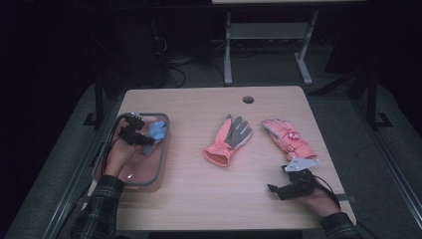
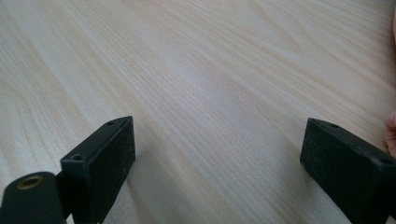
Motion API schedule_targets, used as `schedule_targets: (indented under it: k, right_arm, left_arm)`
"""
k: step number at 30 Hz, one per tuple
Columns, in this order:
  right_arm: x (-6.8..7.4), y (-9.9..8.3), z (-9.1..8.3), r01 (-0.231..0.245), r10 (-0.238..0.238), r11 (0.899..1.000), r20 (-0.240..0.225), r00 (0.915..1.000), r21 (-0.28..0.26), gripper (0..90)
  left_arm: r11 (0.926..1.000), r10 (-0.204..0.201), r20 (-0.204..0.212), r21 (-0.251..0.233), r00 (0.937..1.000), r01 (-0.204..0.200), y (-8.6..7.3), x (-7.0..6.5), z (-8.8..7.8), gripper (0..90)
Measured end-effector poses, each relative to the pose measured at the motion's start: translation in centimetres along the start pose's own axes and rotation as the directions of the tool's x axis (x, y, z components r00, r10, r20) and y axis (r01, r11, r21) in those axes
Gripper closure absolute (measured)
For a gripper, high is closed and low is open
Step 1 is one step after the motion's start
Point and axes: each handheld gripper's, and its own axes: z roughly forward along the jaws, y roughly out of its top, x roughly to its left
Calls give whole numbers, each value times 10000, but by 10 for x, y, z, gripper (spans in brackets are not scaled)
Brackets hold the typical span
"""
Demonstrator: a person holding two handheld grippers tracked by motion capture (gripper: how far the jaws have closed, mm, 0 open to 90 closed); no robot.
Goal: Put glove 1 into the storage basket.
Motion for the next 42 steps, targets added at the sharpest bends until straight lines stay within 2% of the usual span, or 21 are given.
schedule_targets:
  k: [2,6,9,10,12,16,21,27,33,35,39,42]
  right_arm:
    - [0,0,0,1,-1,10000,0,10000,1,95]
    - [0,0,0,8,-8,10000,1,10000,-1,94]
    - [0,0,0,6,-6,10000,2,10000,-1,95]
    - [0,0,0,2,-2,10000,2,10000,-1,94]
    - [0,0,0,8,-8,10000,2,10000,-2,94]
    - [0,0,0,7,-7,10000,1,10000,-2,94]
    - [0,0,0,3,-3,10000,3,10000,-1,94]
    - [0,0,0,-6,6,10000,5,10000,-5,94]
    - [0,0,0,8,-8,10000,3,10000,-3,95]
    - [0,0,0,-2,2,10000,2,10000,2,95]
    - [0,0,0,7,-7,10000,4,10000,-1,94]
    - [0,0,0,-5,5,10000,5,10000,5,94]
  left_arm:
    - [9997,-10,-35,239,10000,11,-4,0,6,742]
    - [9995,-60,76,296,10000,58,-5,2,8,705]
    - [9986,-107,156,515,9998,99,-6,3,10,602]
    - [9986,-261,184,460,9995,253,-6,2,11,543]
    - [9986,-186,123,503,9998,179,-6,3,10,431]
    - [9989,-360,138,299,9993,355,-7,6,5,282]
    - [9988,-451,132,-204,9989,454,-7,11,-10,194]
    - [9949,-499,240,-868,9985,518,-5,8,-31,173]
    - [9908,-167,570,-1332,9982,242,0,-6,-46,173]
    - [9901,61,468,-1402,9989,5,2,-13,-49,171]
    - [9856,430,651,-1662,9970,-317,5,-31,-55,164]
    - [9811,731,1031,-1859,9920,-530,8,-45,-57,156]
